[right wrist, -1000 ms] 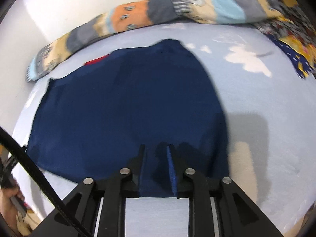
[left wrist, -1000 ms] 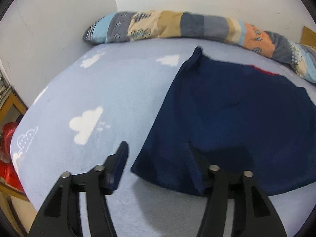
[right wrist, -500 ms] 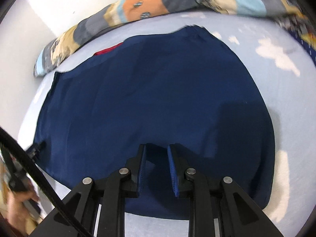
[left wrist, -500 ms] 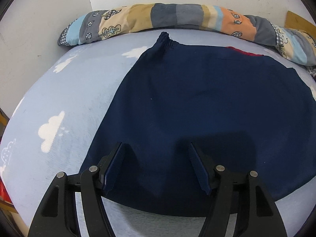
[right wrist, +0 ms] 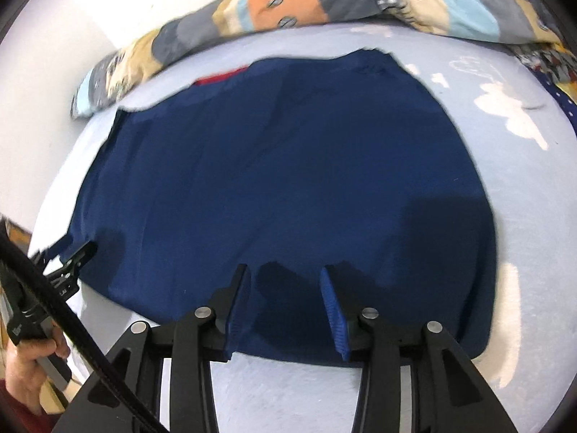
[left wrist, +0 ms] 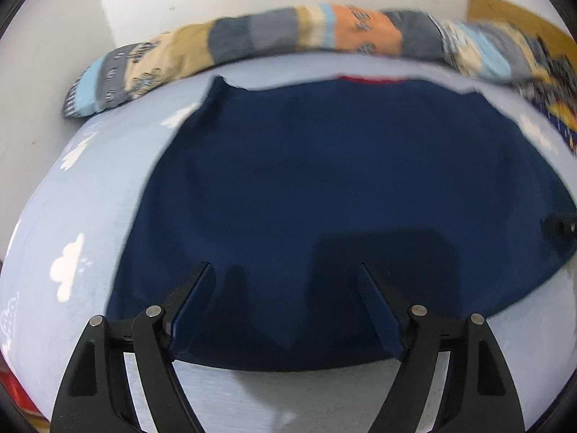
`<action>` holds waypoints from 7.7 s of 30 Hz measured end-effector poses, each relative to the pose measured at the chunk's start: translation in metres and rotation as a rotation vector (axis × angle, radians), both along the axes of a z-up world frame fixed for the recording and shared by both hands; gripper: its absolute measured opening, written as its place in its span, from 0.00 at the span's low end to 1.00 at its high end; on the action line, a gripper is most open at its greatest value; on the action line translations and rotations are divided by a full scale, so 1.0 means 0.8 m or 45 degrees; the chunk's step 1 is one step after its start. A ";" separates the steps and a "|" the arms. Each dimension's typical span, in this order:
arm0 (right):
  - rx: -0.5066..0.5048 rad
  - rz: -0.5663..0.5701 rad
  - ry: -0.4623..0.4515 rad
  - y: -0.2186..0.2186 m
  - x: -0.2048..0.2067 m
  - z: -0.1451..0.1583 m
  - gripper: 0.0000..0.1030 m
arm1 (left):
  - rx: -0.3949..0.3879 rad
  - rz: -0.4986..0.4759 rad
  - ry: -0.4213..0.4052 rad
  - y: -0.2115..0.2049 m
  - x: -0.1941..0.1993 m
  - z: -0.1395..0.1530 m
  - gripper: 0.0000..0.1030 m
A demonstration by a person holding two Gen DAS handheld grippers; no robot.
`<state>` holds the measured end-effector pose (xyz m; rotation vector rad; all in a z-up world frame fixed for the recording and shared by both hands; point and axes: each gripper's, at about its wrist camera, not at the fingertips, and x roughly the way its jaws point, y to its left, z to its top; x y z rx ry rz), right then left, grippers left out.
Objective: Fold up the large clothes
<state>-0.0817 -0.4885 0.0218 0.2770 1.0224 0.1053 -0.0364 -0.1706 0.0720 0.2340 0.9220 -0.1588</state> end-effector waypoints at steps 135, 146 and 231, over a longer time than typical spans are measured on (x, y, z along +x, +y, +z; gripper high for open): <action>0.686 -0.786 -0.238 -0.185 -0.192 -0.074 0.35 | -0.347 -0.275 -0.196 -0.087 -0.171 0.025 0.64; 0.744 -0.809 -0.202 -0.184 -0.194 -0.083 0.40 | -0.280 -0.291 -0.345 -0.143 -0.180 -0.049 0.64; -0.490 0.252 -0.414 0.387 -0.061 0.016 0.16 | -0.284 0.591 -0.344 0.274 -0.091 0.101 0.92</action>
